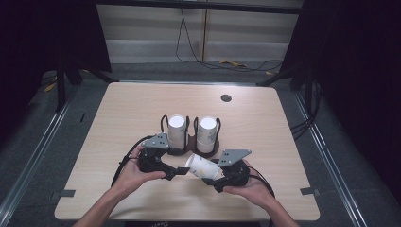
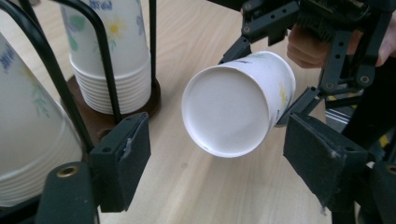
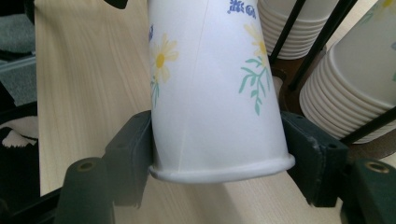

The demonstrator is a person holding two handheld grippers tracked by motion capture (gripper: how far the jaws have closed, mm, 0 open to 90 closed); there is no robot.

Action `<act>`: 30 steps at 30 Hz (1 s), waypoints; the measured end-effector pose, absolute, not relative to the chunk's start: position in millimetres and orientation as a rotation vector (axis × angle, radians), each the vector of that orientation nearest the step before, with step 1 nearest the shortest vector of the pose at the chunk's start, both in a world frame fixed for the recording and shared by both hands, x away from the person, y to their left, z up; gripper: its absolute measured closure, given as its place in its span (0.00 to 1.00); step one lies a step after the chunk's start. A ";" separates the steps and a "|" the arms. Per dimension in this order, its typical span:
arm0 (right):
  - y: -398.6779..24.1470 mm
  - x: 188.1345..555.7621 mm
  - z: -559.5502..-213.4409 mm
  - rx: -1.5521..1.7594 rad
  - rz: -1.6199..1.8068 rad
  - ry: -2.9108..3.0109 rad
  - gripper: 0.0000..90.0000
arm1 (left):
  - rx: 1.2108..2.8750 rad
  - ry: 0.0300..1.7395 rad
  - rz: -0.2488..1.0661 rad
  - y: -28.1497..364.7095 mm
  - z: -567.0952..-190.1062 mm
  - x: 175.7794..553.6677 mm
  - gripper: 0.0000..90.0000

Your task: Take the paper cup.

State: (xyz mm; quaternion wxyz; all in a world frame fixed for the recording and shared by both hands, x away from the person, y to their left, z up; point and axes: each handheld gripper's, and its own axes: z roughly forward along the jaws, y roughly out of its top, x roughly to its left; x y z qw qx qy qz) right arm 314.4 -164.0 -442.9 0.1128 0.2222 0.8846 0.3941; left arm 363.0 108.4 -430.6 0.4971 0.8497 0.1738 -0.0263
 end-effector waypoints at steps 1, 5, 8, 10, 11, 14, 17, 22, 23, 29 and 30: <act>-163.3 314.5 -442.2 0.647 1.147 2.605 0.34 | 2.058 0.421 -0.064 108.4 -430.6 363.0 0.26; -161.2 315.7 -441.1 0.628 1.137 2.615 0.34 | 2.077 0.404 -0.072 106.6 -433.6 362.6 0.26; -157.5 316.8 -440.3 0.592 1.095 2.635 0.34 | 2.096 0.385 -0.073 105.2 -434.5 361.6 0.25; -156.0 317.2 -439.6 0.583 1.083 2.644 0.34 | 2.108 0.380 -0.070 104.7 -434.8 360.8 0.25; -155.3 317.5 -439.5 0.574 1.080 2.647 0.34 | 2.118 0.377 -0.061 104.3 -435.1 360.5 0.26; -153.2 317.9 -439.9 0.554 1.050 2.663 0.34 | 2.140 0.365 -0.054 103.7 -435.6 360.0 0.26; -151.7 318.0 -440.1 0.534 1.044 2.678 0.34 | 2.155 0.355 -0.053 102.9 -436.9 359.7 0.25; -150.6 317.8 -439.5 0.503 1.036 2.689 0.34 | 2.162 0.363 -0.059 100.9 -440.0 359.1 0.22; -150.3 317.4 -439.0 0.491 1.030 2.697 0.34 | 2.175 0.360 -0.055 100.5 -440.5 359.4 0.21; -148.8 317.1 -441.0 0.473 1.007 2.720 0.34 | 2.174 0.371 -0.069 100.6 -441.4 359.2 0.19; -148.8 317.1 -441.0 0.473 1.007 2.720 0.34 | 2.174 0.371 -0.069 100.6 -441.4 359.2 0.19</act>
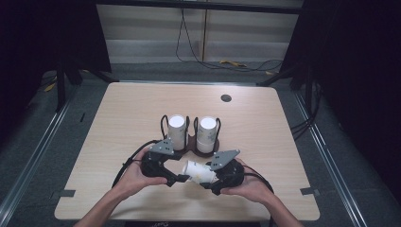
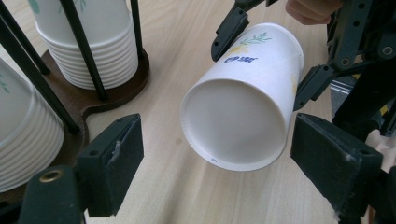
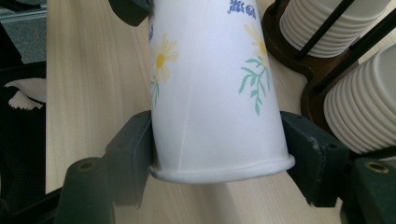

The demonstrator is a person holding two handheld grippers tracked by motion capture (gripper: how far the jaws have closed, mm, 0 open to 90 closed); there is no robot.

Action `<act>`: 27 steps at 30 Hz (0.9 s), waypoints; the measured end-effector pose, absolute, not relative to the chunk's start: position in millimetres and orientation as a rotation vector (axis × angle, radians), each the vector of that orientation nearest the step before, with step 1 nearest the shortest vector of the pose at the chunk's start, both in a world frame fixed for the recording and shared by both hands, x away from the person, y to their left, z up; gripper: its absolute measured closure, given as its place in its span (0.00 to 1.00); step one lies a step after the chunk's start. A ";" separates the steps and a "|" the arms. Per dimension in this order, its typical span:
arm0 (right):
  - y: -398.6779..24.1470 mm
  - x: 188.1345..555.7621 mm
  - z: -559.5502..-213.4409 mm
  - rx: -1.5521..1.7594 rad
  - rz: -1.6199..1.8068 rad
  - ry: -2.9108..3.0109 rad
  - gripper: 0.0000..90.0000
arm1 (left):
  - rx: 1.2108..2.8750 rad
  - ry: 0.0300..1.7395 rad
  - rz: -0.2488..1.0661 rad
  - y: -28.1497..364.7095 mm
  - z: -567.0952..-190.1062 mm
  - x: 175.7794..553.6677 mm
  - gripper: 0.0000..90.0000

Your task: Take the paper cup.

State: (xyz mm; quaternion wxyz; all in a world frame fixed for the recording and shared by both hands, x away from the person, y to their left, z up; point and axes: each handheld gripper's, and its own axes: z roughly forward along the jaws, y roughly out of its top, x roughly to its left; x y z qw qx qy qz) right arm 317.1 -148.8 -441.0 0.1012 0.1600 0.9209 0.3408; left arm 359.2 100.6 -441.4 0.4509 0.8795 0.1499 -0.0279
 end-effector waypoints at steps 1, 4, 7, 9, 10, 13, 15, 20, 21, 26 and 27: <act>-148.0 317.4 -441.6 0.463 0.995 2.729 0.34 | 2.189 0.363 -0.070 99.9 -441.5 358.4 0.19; -146.7 318.1 -441.4 0.437 0.984 2.741 0.34 | 2.200 0.346 -0.080 98.4 -442.4 357.3 0.19; -145.4 318.3 -440.6 0.413 0.964 2.753 0.34 | 2.210 0.338 -0.085 96.6 -443.9 355.8 0.19; -145.3 318.2 -440.2 0.403 0.961 2.756 0.34 | 2.225 0.326 -0.085 96.3 -444.2 355.6 0.19; -144.8 318.2 -439.8 0.383 0.954 2.763 0.34 | 2.234 0.318 -0.086 96.0 -444.5 355.3 0.21; -143.0 318.4 -439.1 0.345 0.930 2.776 0.34 | 2.246 0.292 -0.087 94.6 -445.9 354.9 0.23; -140.5 318.0 -438.4 0.325 0.908 2.799 0.34 | 2.250 0.288 -0.100 93.0 -447.5 354.4 0.24; -135.7 319.0 -439.1 0.292 0.855 2.818 0.34 | 2.264 0.285 -0.114 91.3 -450.4 355.5 0.25; -133.6 320.1 -439.7 0.279 0.852 2.827 0.34 | 2.266 0.284 -0.122 90.8 -451.2 355.3 0.25; -127.7 320.8 -440.0 0.242 0.822 2.842 0.34 | 2.282 0.266 -0.128 90.5 -451.5 355.0 0.26; -126.6 320.9 -439.5 0.238 0.815 2.842 0.34 | 2.280 0.265 -0.130 90.5 -451.5 354.4 0.28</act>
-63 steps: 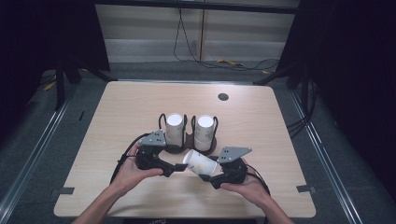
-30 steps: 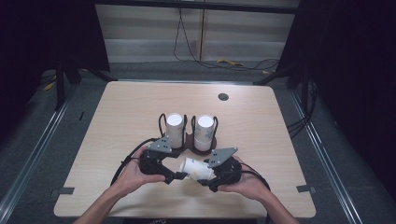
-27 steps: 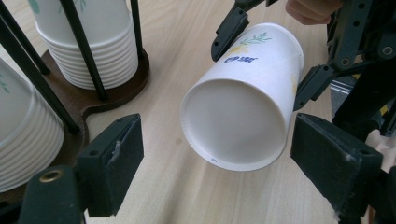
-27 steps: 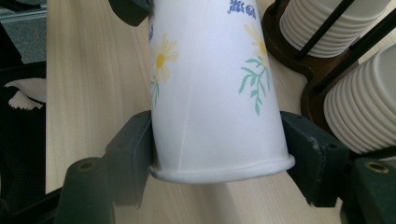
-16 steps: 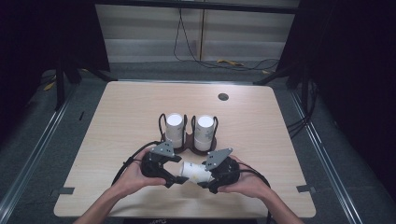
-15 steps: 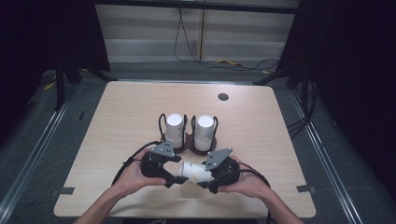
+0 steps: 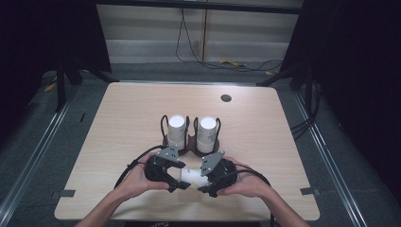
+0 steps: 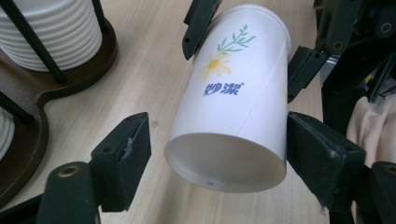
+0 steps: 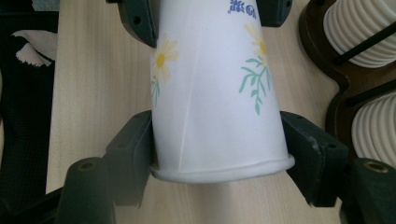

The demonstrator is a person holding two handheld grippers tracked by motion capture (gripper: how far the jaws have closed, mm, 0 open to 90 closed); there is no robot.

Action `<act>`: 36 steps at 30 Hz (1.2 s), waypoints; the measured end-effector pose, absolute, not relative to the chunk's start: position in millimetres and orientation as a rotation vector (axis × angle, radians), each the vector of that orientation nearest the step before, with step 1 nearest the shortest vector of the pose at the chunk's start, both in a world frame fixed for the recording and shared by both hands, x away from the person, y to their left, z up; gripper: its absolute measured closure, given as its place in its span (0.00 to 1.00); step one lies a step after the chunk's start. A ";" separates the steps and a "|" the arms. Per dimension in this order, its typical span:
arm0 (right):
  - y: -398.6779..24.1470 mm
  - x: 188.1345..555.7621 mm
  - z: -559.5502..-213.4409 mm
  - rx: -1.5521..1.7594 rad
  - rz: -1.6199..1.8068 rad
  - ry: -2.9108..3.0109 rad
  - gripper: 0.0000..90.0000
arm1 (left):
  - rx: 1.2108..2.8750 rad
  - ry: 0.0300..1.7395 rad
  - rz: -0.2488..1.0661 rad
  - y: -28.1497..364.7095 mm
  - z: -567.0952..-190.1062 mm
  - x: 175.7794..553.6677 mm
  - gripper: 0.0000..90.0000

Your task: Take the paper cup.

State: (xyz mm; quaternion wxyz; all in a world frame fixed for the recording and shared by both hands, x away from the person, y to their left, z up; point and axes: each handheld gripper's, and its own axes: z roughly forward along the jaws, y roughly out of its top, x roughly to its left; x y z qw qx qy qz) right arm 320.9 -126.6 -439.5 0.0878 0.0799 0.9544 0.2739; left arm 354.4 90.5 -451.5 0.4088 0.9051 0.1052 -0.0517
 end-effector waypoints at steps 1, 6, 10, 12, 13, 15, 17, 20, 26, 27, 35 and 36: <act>-126.6 320.9 -439.5 0.238 0.815 2.842 0.34 | 2.280 0.265 -0.130 90.5 -451.5 354.4 0.32; -122.1 320.8 -437.8 0.202 0.790 2.844 0.34 | 2.332 0.206 -0.117 87.9 -452.7 351.0 0.34; -118.7 319.7 -438.6 0.181 0.770 2.853 0.34 | 2.346 0.202 -0.127 87.1 -453.7 350.4 0.33; -117.9 319.1 -439.2 0.183 0.760 2.856 0.34 | 2.358 0.177 -0.122 86.9 -453.2 350.0 0.35; -117.3 318.8 -439.7 0.182 0.757 2.856 0.34 | 2.362 0.174 -0.122 86.9 -452.8 349.8 0.36; -116.3 318.5 -439.8 0.174 0.755 2.858 0.34 | 2.359 0.173 -0.129 86.4 -453.5 349.9 0.36; -116.0 318.0 -439.8 0.178 0.752 2.860 0.34 | 2.357 0.180 -0.132 86.1 -454.0 349.7 0.36; -115.3 318.0 -440.2 0.176 0.749 2.839 0.33 | 2.364 0.186 -0.131 85.8 -455.6 351.4 0.35; -114.4 316.8 -440.4 0.172 0.746 2.836 0.33 | 2.371 0.182 -0.139 85.9 -456.4 351.0 0.36; -114.2 316.6 -440.5 0.172 0.743 2.837 0.33 | 2.370 0.179 -0.135 85.7 -456.9 350.9 0.36; -115.1 315.7 -440.3 0.178 0.742 2.836 0.30 | 2.367 0.154 -0.140 85.8 -456.2 349.7 0.39; -115.5 315.6 -440.2 0.186 0.748 2.842 0.29 | 2.362 0.153 -0.147 85.8 -455.6 349.9 0.39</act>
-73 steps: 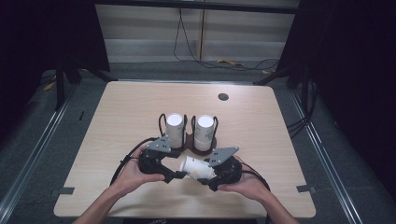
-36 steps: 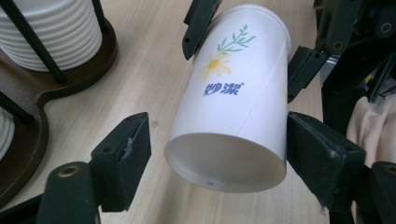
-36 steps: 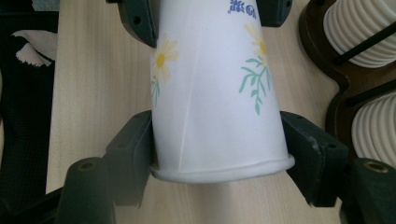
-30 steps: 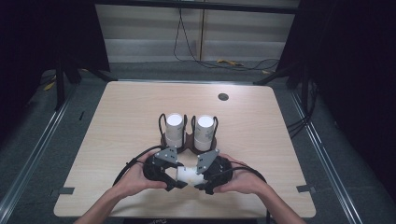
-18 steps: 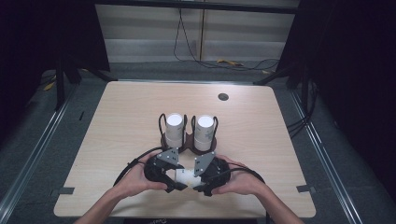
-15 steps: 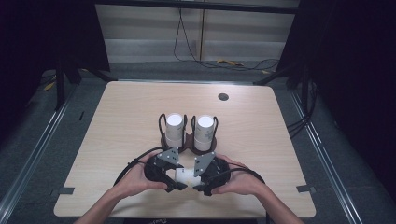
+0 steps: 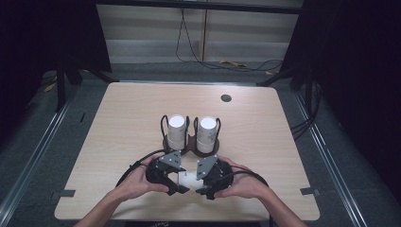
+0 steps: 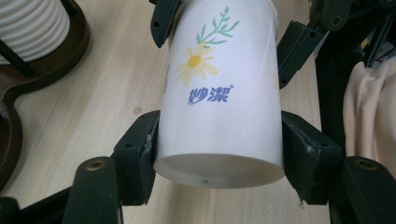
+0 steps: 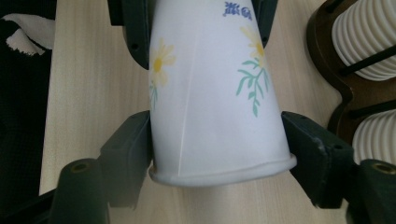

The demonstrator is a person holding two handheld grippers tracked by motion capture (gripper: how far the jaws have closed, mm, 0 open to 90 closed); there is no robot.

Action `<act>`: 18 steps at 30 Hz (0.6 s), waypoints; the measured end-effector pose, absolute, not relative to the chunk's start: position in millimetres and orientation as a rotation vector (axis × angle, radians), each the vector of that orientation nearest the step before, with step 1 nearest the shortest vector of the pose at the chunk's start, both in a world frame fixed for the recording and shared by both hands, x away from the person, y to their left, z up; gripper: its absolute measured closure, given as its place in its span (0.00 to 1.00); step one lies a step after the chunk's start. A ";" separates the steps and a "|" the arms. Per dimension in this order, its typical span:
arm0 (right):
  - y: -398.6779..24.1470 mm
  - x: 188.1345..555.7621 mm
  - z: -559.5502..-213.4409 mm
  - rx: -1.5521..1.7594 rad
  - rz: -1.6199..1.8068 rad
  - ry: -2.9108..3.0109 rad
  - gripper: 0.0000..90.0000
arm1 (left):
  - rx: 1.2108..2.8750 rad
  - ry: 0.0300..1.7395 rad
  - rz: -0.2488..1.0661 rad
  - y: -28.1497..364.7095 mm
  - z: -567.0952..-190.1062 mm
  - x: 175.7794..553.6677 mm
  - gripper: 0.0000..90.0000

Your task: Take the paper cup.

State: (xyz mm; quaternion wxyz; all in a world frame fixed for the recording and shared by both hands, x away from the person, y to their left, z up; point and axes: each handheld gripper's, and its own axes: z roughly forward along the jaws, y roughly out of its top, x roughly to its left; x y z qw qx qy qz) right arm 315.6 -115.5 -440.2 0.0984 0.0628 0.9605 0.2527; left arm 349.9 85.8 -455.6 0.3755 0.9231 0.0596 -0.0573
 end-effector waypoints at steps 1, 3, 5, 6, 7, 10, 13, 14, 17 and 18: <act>-116.3 316.2 -439.7 0.191 0.758 2.832 0.28 | 2.366 0.154 -0.148 86.1 -454.7 350.2 0.39; -117.4 316.7 -438.6 0.203 0.768 2.830 0.27 | 2.344 0.161 -0.160 86.4 -455.2 350.6 0.40; -118.1 316.8 -437.9 0.214 0.777 2.827 0.25 | 2.338 0.181 -0.177 87.4 -454.3 351.2 0.40; -118.6 317.4 -437.6 0.215 0.781 2.825 0.24 | 2.337 0.177 -0.177 88.3 -453.8 351.7 0.40; -120.6 319.7 -436.8 0.234 0.799 2.826 0.20 | 2.325 0.177 -0.180 88.8 -453.8 352.0 0.40; -124.3 321.8 -435.3 0.287 0.823 2.824 0.16 | 2.310 0.180 -0.178 89.3 -453.2 352.2 0.40; -127.3 322.0 -433.7 0.315 0.835 2.810 0.16 | 2.301 0.195 -0.175 90.0 -452.8 351.9 0.40; -128.6 321.5 -433.1 0.324 0.853 2.806 0.16 | 2.287 0.198 -0.177 91.3 -452.7 351.7 0.40; -133.1 320.0 -433.5 0.359 0.930 2.778 0.16 | 2.276 0.212 -0.175 93.2 -452.7 351.6 0.40; -134.5 319.7 -434.3 0.368 0.940 2.770 0.16 | 2.271 0.216 -0.171 94.5 -451.9 352.2 0.40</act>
